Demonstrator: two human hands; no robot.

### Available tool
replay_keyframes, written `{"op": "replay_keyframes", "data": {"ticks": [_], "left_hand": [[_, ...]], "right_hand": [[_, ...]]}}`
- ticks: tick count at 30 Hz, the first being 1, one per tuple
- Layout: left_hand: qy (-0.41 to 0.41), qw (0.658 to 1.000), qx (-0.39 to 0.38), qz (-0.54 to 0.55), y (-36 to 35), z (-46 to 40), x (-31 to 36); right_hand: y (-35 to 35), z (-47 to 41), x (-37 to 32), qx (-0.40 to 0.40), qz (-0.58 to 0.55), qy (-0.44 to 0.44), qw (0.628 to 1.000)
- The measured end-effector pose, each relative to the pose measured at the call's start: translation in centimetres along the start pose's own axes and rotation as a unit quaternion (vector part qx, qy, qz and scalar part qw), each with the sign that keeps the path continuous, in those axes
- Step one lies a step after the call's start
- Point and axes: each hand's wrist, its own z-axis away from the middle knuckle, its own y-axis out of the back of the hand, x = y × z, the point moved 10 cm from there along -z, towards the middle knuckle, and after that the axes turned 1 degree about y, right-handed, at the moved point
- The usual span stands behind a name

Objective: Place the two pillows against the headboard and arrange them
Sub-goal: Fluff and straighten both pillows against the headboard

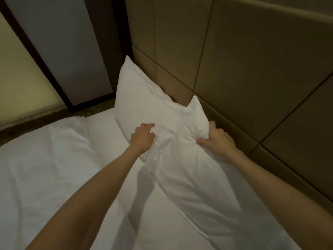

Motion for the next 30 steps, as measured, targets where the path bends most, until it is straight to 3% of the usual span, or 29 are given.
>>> {"op": "replay_keyframes", "data": {"ticks": [5, 9, 13, 16, 20, 25, 30], "left_hand": [[-0.138, 0.957, -0.004, -0.255, -1.1, -6.8, 5.7], [-0.246, 0.902, -0.066, -0.349, -3.6, -10.5, 9.6], [-0.278, 0.851, -0.084, -0.438, -4.9, -11.7, 9.6], [-0.193, 0.898, -0.073, -0.388, -2.4, -13.4, 7.2], [-0.079, 0.955, 0.012, -0.286, 4.6, -16.7, 3.2], [-0.016, 0.965, 0.13, -0.226, 12.4, -18.4, 1.6], [0.066, 0.966, 0.205, -0.145, 16.7, -19.0, -0.4]], "right_hand": [[-0.2, -0.8, 2.2, 0.006, 0.013, 0.004, 1.0], [-1.3, -1.0, 4.3, -0.015, -0.019, -0.041, 0.999], [-2.2, -1.0, 5.4, -0.023, -0.034, -0.066, 0.997], [-1.7, -1.4, 4.5, -0.018, -0.027, -0.044, 0.999], [0.6, -1.0, 4.2, 0.042, -0.005, -0.03, 0.999], [4.0, -0.8, 2.1, 0.097, 0.033, 0.039, 0.994], [4.0, -1.5, 2.0, 0.088, 0.042, 0.022, 0.995]]}}
